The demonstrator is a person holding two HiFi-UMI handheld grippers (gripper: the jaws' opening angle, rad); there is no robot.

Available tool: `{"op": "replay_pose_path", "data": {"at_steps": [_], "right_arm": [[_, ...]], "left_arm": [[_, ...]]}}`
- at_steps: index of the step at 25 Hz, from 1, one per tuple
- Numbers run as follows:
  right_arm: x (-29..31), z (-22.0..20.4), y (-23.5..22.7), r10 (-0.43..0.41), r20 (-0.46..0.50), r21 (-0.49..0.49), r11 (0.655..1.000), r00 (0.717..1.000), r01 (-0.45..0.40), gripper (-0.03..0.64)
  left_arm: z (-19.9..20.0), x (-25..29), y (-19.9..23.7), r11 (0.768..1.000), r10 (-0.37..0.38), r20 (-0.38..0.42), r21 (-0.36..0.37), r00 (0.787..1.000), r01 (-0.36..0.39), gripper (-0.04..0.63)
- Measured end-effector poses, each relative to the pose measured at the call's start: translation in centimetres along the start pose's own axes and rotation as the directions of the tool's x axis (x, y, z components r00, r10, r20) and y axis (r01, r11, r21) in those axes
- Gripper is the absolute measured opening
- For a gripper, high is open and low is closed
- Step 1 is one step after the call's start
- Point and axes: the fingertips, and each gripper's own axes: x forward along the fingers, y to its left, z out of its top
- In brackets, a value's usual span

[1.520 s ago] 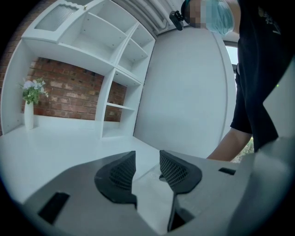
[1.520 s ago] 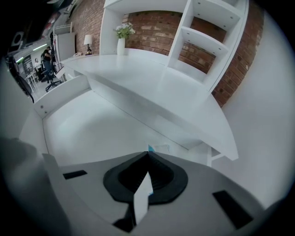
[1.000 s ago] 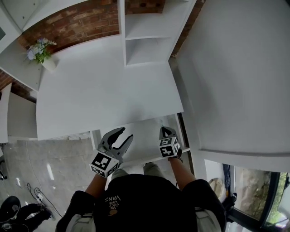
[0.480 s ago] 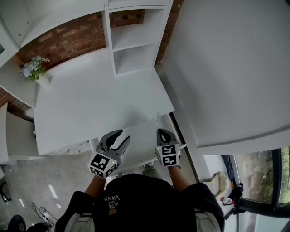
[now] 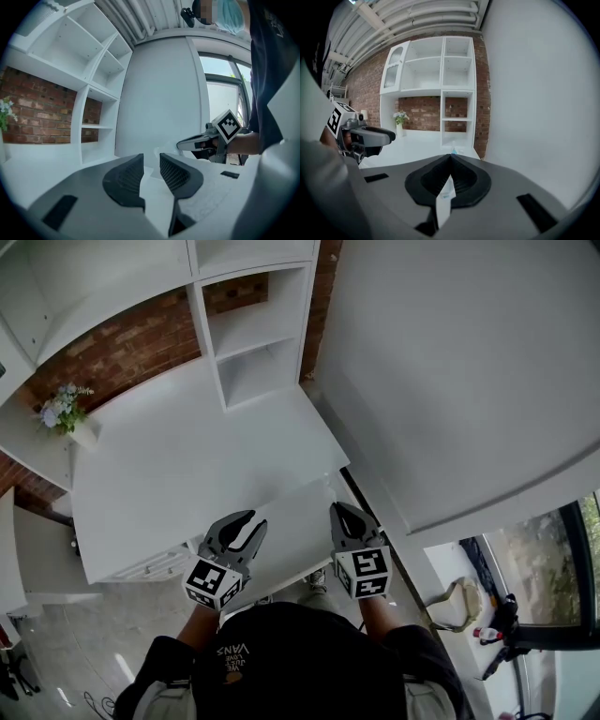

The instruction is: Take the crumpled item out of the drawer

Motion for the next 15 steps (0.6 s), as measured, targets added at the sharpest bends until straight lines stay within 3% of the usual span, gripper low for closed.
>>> {"op": "replay_pose_path", "data": {"at_steps": [4, 15], "right_arm": [[-2.4, 1.4, 0.2, -0.019, 0.05, 0.017, 1.0, 0.999, 0.019, 0.0], [-6.9, 3.3, 1.9, -0.085, 0.138, 0.061, 0.995, 0.987, 0.077, 0.0]], "left_arm": [[0.9, -0.6, -0.8, 1.0, -0.024, 0.019, 0.019, 1.0, 0.023, 0.067], [1.2, -3.3, -1.6, 0.996, -0.075, 0.038, 0.044, 0.996, 0.073, 0.023]]}}
